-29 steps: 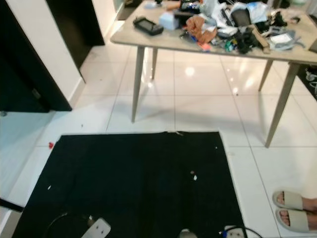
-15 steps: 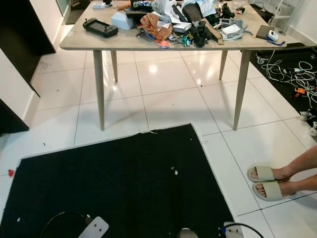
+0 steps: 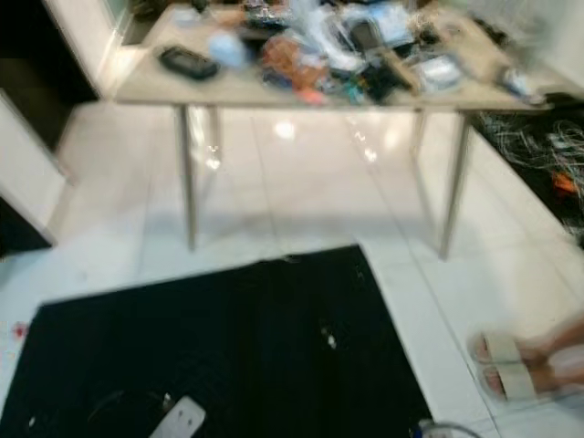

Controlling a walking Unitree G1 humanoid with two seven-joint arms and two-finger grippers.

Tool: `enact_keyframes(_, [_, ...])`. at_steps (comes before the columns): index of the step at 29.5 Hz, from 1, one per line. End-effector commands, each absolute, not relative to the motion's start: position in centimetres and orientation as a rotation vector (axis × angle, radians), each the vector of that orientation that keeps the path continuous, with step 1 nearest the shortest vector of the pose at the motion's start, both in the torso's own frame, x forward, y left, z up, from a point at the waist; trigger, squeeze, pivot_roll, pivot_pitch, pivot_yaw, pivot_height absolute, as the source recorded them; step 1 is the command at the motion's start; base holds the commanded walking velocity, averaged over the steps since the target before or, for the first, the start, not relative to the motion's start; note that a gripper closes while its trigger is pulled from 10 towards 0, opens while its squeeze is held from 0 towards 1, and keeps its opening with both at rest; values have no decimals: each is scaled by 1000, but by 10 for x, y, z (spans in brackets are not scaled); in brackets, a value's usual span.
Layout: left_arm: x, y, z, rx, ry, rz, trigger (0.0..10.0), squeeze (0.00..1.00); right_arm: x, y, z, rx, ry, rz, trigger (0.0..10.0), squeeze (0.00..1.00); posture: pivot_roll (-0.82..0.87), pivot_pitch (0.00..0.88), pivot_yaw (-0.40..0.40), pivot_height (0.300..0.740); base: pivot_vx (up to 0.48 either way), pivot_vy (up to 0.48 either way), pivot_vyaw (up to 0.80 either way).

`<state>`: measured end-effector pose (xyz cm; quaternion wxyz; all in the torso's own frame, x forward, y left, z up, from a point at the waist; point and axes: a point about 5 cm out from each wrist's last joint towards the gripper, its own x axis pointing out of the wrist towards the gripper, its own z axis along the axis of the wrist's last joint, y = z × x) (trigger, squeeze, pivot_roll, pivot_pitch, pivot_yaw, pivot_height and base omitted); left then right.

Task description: Picking trash to rubbish bin

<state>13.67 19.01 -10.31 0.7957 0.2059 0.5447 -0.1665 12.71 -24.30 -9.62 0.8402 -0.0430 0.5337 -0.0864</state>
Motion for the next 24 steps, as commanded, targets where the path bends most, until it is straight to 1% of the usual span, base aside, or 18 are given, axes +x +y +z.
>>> enact_keyframes(1, [115, 188, -110, 419, 1251, -385, 10000, 0, 114, -235, -102, -66, 1165, -176, 10000, 0, -44, 123, 26, 740, 480, 0, -800])
enact_keyframes(5, [115, 187, -110, 419, 1250, -387, 10000, 0, 114, -236, -102, -66, 1162, -178, 10000, 0, -44, 123, 26, 740, 480, 0, -800])
enact_keyframes(13, [115, 187, -110, 420, 1251, -389, 10000, 0, 114, -236, -102, -67, 1160, -184, 10000, 0, -44, 123, 26, 740, 480, 0, 0])
enact_keyframes(23, [115, 187, -110, 421, 1250, -392, 10000, 0, 114, -236, -102, -74, 1165, -181, 10000, 0, -44, 123, 26, 740, 480, 0, -778])
enact_keyframes(24, [115, 187, -110, 421, 1250, -392, 10000, 0, 114, -236, -102, -75, 1163, -182, 10000, 0, -44, 123, 26, 740, 480, 0, 0])
